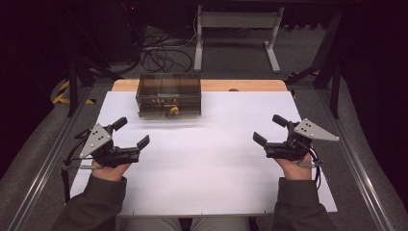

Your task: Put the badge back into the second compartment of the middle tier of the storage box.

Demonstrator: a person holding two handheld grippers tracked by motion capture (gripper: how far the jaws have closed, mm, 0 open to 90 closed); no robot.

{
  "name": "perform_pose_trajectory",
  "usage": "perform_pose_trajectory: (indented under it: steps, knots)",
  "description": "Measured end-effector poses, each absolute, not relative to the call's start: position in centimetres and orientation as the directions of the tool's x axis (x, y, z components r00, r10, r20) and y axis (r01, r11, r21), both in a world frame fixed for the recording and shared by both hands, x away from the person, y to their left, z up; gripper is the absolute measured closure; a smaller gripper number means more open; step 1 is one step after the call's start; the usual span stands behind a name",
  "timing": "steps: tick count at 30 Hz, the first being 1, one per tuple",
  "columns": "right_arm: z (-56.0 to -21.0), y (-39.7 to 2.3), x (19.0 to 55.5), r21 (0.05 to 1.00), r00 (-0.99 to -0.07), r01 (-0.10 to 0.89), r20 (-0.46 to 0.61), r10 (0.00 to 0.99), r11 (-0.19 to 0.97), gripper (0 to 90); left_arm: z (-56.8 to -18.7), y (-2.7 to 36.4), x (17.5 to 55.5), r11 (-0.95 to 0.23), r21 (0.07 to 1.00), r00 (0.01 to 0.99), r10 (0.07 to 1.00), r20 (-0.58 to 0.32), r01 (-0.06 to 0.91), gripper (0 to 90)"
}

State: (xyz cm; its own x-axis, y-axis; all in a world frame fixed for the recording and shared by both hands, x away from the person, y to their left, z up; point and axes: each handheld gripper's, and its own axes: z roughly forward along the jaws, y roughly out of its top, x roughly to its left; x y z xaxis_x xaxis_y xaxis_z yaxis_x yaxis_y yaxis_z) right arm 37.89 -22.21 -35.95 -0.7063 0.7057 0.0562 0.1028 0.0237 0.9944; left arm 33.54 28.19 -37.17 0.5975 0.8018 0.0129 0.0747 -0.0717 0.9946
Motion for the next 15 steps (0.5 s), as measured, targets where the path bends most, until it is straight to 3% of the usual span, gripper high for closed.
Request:
perform_pose_trajectory:
  steps: [15]
  knots:
    - [-36.3,-22.2,38.0,0.993,-0.703,0.111,0.057,0.709,0.030,1.6,-37.5,29.4,32.2,-0.051,0.997,0.604,0.797,0.002,0.063,3.0]
